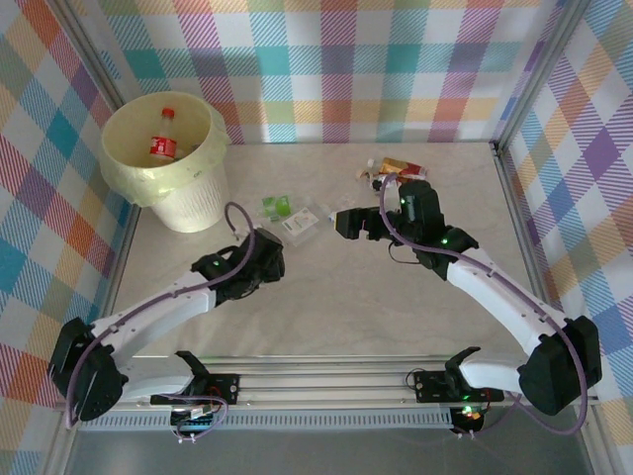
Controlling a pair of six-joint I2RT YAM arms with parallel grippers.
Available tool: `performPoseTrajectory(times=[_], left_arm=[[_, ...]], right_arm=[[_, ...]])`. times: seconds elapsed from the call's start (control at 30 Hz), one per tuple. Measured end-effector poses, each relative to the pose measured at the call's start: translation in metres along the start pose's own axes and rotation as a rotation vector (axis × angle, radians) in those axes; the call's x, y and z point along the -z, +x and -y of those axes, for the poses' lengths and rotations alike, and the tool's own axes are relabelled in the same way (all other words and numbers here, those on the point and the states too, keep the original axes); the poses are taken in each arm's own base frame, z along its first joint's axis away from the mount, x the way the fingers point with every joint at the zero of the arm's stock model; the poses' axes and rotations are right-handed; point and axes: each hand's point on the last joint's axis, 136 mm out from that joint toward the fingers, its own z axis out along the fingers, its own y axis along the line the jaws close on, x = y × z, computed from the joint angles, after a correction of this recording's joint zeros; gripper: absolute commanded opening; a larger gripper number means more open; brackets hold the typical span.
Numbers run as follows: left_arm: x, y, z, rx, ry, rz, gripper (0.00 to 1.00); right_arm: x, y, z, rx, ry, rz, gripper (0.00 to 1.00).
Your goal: Put the plastic bottles in the bin
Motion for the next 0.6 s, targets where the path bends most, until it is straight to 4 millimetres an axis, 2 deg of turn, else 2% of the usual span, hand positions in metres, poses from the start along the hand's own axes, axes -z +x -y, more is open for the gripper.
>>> performPoseTrajectory(times=[0.33, 0.5, 0.6], left_arm=[[0.063, -0.136, -0.011, 0.157, 0.043, 0.299, 0.42], [0.096, -0.221, -0.028, 0.236, 0.053, 0.458, 0.42], [0.112, -0.264, -0.034, 0.251, 0.051, 0.546, 0.42]], right_arm=[[0.001, -0.017, 0.002, -0.003, 0.032, 0.079, 1.00], [0.005, -0.024, 0.003, -0.009, 0.049, 0.109, 1.00], [0.014, -0.030, 0.000, -0.013, 0.052, 0.141, 1.00]])
